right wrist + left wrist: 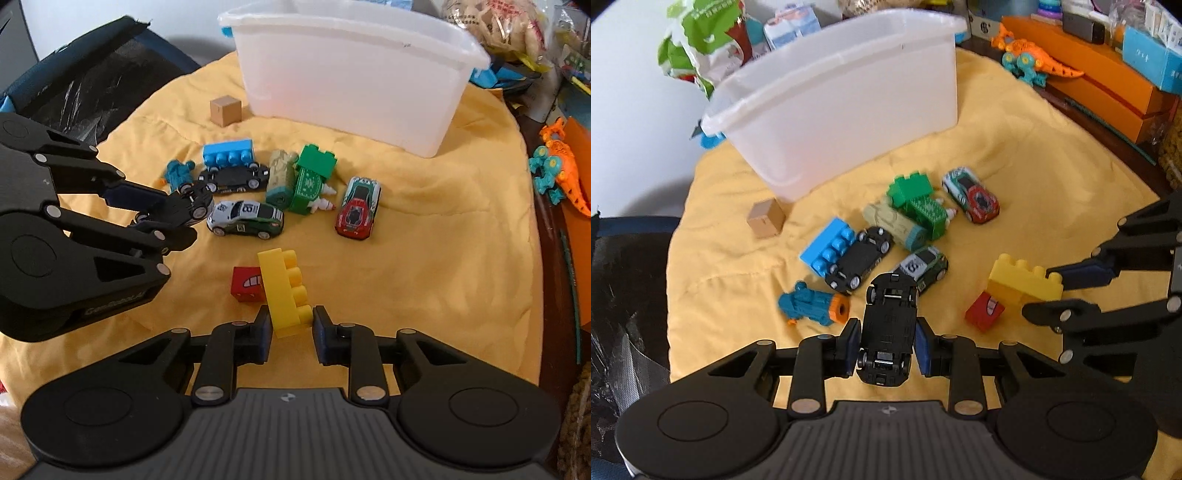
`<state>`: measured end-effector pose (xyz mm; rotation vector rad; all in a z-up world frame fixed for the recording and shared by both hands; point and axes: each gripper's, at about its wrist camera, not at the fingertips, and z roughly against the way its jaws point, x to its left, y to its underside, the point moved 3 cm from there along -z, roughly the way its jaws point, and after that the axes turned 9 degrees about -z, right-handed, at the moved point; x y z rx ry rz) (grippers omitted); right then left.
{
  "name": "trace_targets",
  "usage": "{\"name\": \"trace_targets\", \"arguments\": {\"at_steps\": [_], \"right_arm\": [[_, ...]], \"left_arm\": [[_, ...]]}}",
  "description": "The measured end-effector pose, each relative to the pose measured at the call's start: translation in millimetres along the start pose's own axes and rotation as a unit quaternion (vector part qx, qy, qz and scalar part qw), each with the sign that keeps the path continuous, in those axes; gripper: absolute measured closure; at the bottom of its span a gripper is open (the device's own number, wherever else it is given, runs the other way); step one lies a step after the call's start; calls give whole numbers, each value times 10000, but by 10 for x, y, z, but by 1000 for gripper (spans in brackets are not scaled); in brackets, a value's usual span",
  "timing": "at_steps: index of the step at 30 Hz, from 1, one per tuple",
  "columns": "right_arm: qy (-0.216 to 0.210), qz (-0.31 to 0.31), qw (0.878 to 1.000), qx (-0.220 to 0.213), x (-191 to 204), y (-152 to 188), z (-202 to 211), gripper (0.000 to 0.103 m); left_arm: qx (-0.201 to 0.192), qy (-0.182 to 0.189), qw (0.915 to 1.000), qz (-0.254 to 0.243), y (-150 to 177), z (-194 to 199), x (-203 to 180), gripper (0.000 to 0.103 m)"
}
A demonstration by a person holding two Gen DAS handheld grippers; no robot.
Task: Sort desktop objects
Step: 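Carry the black car and yellow brick over the white bin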
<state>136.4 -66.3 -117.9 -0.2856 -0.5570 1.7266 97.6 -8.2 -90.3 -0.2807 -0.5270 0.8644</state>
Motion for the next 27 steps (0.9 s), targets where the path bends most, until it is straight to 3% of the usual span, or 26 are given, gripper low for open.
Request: {"name": "trace_targets", "arguments": {"at_steps": [14, 27], "right_arm": [[188, 2, 9990, -414, 32, -126, 318, 77], [291, 168, 9950, -942, 88, -433, 581, 77]], "left_arm": [[-704, -133, 9972, 226, -251, 457, 172, 69], [-1225, -427, 9915, 113, -654, 745, 570, 69]]}}
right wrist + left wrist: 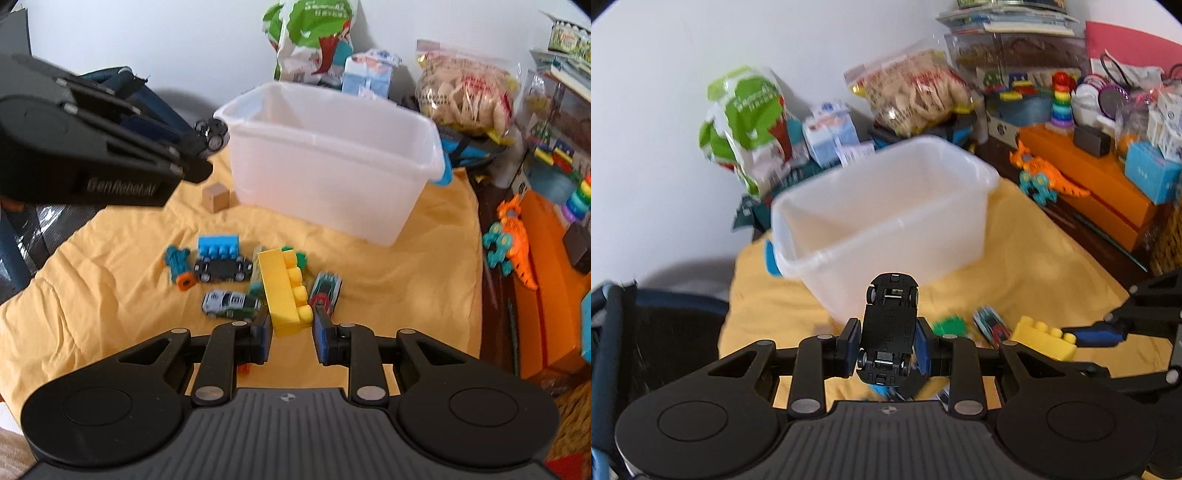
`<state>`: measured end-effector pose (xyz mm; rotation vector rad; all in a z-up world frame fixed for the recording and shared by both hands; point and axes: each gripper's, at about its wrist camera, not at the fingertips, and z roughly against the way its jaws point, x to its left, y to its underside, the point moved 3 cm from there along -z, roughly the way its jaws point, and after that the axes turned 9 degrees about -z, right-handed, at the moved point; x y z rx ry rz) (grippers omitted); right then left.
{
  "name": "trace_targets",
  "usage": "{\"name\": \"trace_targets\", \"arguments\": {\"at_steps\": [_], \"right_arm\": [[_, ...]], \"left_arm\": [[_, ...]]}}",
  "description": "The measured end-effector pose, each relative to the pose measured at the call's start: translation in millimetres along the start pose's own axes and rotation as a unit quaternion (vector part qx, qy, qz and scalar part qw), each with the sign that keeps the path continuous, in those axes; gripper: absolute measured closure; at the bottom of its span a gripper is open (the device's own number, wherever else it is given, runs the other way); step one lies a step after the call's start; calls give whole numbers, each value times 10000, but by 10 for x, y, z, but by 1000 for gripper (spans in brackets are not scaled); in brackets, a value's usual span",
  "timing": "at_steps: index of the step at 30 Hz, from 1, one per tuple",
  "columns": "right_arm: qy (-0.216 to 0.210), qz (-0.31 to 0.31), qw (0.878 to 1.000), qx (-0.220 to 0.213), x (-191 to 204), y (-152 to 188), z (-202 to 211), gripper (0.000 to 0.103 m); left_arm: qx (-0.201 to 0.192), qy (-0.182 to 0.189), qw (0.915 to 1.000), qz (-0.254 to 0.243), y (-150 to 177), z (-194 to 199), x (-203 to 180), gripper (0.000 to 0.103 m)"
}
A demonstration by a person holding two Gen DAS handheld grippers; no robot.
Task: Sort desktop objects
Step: 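Carry the black car and yellow brick over the white bin, then open both tools to drop the car and brick into the bin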
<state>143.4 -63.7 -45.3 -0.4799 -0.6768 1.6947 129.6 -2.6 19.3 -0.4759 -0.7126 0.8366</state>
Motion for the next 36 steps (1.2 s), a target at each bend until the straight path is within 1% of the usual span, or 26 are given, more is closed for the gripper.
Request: {"name": "trace_targets", "arguments": {"at_steps": [4, 8, 11, 15, 18, 22, 28, 31, 36], "right_arm": [[41, -61, 9999, -153, -56, -145, 12, 77], [72, -61, 9996, -272, -109, -344, -26, 77], [140, -42, 9989, -454, -149, -544, -19, 77], [238, -134, 9977, -615, -237, -872, -92, 77], [250, -244, 9971, -682, -281, -1101, -175, 77], [382, -224, 9961, -768, -333, -1346, -313, 77], [300, -442, 9967, -618, -463, -1560, -631, 77], [280, -478, 9972, -504, -494, -1587, -796, 77], [265, -533, 9978, -295, -540, -1567, -1007, 77]], "left_arm": [[-116, -126, 9998, -64, -142, -46, 108, 69], [-122, -113, 9999, 33, -264, -147, 221, 69], [-185, -84, 9998, 46, -405, -234, 353, 69], [-308, -199, 9993, 30, -656, -348, 548, 69], [-262, -96, 9996, 101, -798, -505, 675, 69], [-162, 31, 9996, 211, -904, -734, 789, 69], [55, 125, 9998, 121, -940, -1111, 813, 69], [217, 189, 9995, 95, -905, -1290, 798, 69], [385, 158, 9991, -32, -851, -1494, 750, 69]]}}
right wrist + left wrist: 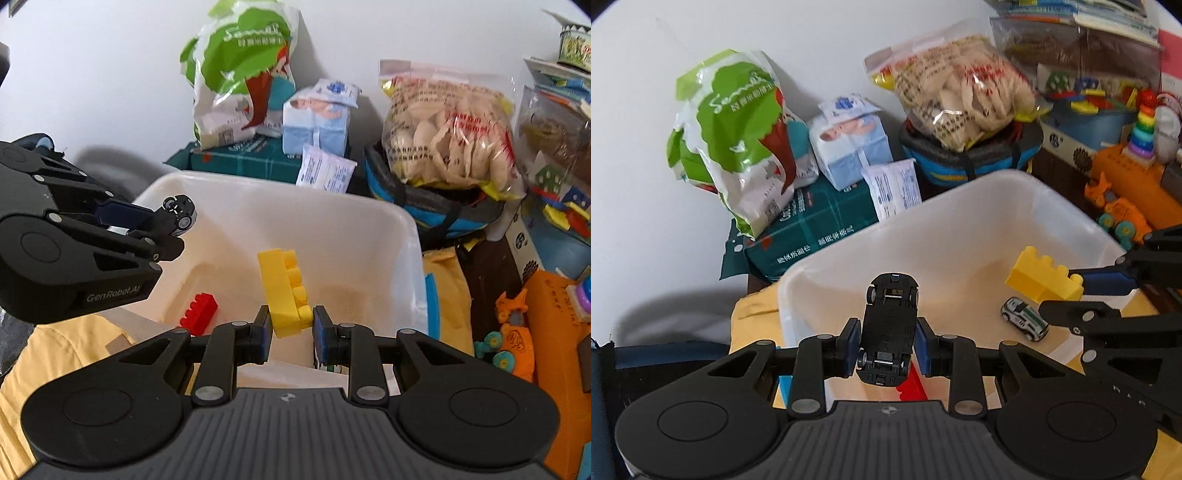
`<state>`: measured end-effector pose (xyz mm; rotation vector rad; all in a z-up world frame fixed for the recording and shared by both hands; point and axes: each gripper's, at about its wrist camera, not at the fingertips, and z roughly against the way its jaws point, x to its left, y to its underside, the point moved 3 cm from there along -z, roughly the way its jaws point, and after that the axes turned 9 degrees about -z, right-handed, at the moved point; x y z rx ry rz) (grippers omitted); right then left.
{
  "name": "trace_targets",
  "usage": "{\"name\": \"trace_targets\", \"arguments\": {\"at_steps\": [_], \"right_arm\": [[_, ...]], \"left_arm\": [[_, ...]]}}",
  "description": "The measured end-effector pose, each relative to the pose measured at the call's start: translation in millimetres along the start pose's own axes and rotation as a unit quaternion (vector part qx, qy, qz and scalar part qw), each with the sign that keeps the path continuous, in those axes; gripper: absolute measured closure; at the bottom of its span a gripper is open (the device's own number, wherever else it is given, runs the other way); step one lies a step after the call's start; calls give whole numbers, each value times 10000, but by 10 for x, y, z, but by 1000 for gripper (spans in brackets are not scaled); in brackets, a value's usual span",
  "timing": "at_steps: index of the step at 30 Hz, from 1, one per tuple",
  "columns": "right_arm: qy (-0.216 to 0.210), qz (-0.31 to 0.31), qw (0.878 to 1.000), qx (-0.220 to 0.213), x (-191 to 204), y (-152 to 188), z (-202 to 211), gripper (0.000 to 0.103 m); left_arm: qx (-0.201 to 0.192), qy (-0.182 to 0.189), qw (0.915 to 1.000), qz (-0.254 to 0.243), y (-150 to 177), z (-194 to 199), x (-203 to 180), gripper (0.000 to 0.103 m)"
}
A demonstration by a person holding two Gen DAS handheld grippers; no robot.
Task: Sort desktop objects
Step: 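Open both tools to drop the car and brick into the bin, then grasp the teal figure with the left tool while the right tool grasps the red face cube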
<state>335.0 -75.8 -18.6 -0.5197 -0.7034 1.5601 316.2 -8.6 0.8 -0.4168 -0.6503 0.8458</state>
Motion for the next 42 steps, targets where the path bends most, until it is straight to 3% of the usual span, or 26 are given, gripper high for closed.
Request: {"name": "trace_targets", "arguments": {"at_steps": [3, 6, 16, 18, 20, 24, 31, 37, 42], "right_arm": [[18, -4, 10000, 71, -24, 13, -65, 76], [78, -15, 9999, 102, -52, 18, -95, 75], [163, -3, 9998, -129, -89, 49, 177, 57], [146, 25, 9997, -169, -80, 128, 292, 54], [129, 36, 9998, -173, -70, 249, 401, 52], [52, 85, 9999, 11, -34, 607, 540, 51], [-499, 372, 9961, 630, 180, 1453, 605, 51], [-870, 561, 9893, 1031, 446, 1921, 571, 51], [-677, 650, 9906, 999, 586, 2006, 522, 51]], "left_arm": [[138, -91, 9998, -78, 27, -82, -16, 66], [199, -283, 9993, -132, 45, -109, -9, 55], [-73, -451, 9989, -64, 85, 253, -20, 45], [-171, -414, 9990, 0, 144, 419, -43, 43], [-274, -363, 9990, 49, 243, 584, -77, 35], [-332, -188, 9993, 12, 553, 828, -231, 33], [158, 239, 9996, 20, 1249, 843, -547, 33], [870, 360, 9934, 659, 1718, 640, -608, 33], [1093, 287, 9826, 1472, 1823, 527, -578, 33]]}}
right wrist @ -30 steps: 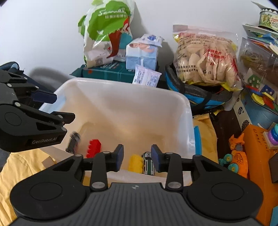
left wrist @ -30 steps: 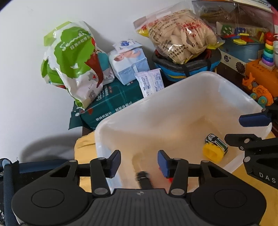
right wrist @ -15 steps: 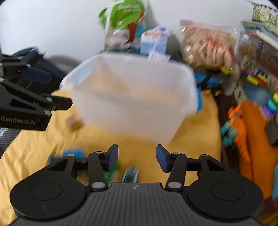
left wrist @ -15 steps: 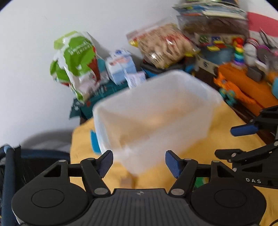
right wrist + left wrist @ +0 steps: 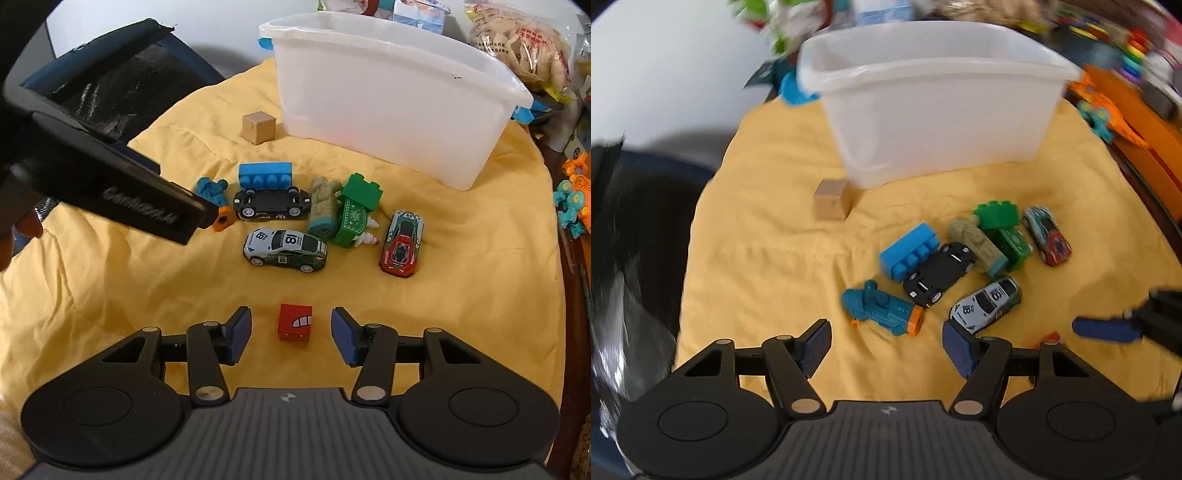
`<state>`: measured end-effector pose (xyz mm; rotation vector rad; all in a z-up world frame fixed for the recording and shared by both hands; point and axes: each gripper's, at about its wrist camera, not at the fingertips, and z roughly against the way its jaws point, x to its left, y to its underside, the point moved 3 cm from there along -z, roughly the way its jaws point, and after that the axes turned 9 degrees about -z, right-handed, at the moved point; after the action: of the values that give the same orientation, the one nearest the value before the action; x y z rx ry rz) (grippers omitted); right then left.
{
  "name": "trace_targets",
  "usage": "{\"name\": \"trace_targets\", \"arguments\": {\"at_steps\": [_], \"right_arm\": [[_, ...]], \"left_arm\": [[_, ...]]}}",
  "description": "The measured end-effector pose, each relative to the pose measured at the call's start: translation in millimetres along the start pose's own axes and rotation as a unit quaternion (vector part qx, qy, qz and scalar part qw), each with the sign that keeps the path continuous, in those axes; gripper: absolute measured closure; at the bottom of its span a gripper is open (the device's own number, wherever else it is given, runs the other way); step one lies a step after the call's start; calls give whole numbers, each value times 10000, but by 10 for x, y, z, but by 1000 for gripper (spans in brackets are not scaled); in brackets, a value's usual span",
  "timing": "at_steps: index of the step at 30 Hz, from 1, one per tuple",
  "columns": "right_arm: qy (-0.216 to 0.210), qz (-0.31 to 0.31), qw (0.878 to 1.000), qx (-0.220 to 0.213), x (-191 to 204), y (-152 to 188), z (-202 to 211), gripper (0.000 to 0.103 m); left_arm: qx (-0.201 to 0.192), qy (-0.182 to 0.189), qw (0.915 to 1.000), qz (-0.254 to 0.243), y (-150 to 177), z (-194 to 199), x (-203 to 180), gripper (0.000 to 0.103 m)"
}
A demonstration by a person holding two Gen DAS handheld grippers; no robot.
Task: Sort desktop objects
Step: 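Grasp the teal figure with the left tool while the right tool grasps the red face cube, then carry the teal figure and red face cube over the white bin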
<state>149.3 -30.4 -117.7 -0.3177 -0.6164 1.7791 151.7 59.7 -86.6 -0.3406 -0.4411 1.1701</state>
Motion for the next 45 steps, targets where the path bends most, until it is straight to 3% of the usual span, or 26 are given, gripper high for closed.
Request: {"name": "trace_targets", "arguments": {"at_steps": [4, 9, 19, 25, 27, 28, 30, 31, 34, 38, 41, 43, 45], "right_arm": [[83, -128, 9999, -64, -27, 18, -22, 51], [215, -287, 9992, -147, -56, 56, -54, 51], [193, -347, 9990, -187, -52, 114, -25, 51], [204, -422, 9988, -152, -61, 148, -38, 51], [150, -485, 9986, -149, -78, 163, -32, 51], [102, -507, 9985, -159, -86, 171, -27, 51], [47, -550, 9984, -143, -102, 180, -35, 51], [33, -580, 9982, -119, -111, 180, -48, 51], [-28, -646, 9979, -38, -111, 171, -84, 52], [-40, -637, 9980, -7, -93, 139, -110, 53], [81, -570, 9983, 31, -82, 141, -155, 65], [52, -521, 9986, 17, -76, 139, -151, 81], [11, -541, 9985, 7, -87, 136, -145, 81]], "left_arm": [[43, -150, 9988, 457, -13, -160, -27, 33], [257, -672, 9970, 269, 89, -403, -32, 33], [211, -280, 9970, 688, 325, -281, 291, 33], [289, -439, 9983, 262, 156, -414, 140, 33], [295, -354, 9984, 339, 160, -439, 158, 33], [289, -294, 9985, 366, 173, -436, 168, 35], [214, -154, 9991, 317, 190, -418, 162, 53], [194, -97, 9995, 236, 194, -399, 140, 72], [139, -15, 9999, -17, 185, -340, 31, 74], [-55, 171, 9998, 105, 184, -208, 40, 74], [-154, 136, 9998, 45, 168, -103, 28, 74], [-228, 83, 9997, -36, 143, -22, -12, 74], [-290, 12, 9995, -122, 111, 57, -58, 74]]}}
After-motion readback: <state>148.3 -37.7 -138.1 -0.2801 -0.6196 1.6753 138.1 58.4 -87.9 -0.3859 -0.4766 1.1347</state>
